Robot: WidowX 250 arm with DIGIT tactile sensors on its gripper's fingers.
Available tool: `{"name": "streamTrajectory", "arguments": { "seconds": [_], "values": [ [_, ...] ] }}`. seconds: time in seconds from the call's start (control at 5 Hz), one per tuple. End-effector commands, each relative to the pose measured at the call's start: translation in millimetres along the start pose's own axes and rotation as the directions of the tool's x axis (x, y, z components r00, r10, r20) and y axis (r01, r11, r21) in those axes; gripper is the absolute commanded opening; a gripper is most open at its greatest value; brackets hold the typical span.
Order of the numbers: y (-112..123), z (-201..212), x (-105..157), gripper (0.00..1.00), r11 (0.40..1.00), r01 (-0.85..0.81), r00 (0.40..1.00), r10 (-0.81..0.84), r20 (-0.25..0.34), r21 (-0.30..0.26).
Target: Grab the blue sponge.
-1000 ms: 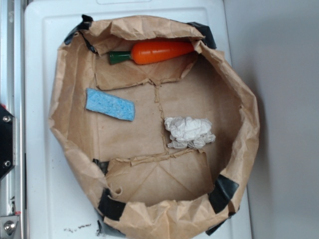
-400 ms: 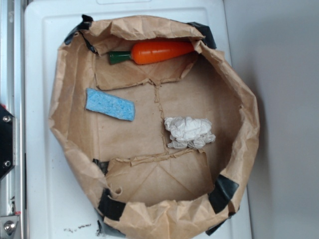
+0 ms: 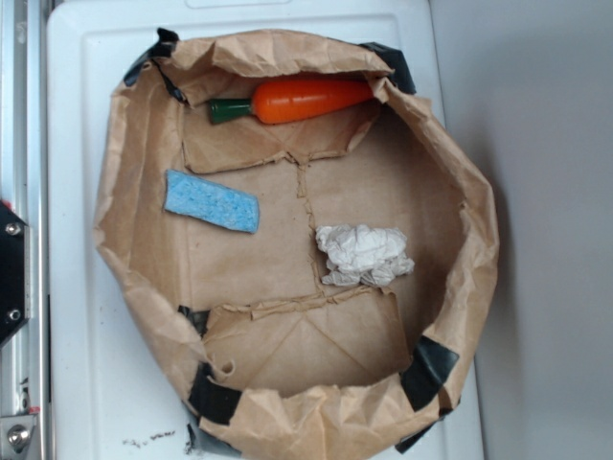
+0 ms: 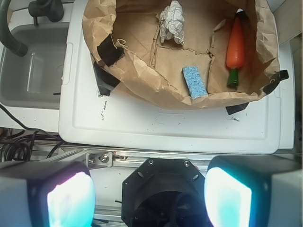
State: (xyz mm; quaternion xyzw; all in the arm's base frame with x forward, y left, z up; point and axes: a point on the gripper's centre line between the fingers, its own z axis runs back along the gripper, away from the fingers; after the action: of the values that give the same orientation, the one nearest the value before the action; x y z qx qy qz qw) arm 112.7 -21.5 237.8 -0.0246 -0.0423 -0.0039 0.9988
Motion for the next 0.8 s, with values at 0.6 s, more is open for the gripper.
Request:
{"name": "streamTrajectory", "arguments": {
  "seconds": [0.6],
  "values": [
    [16, -39, 109, 1.0, 0.987, -0.158, 0.987, 0.159, -0.025, 0.027]
  ]
}}
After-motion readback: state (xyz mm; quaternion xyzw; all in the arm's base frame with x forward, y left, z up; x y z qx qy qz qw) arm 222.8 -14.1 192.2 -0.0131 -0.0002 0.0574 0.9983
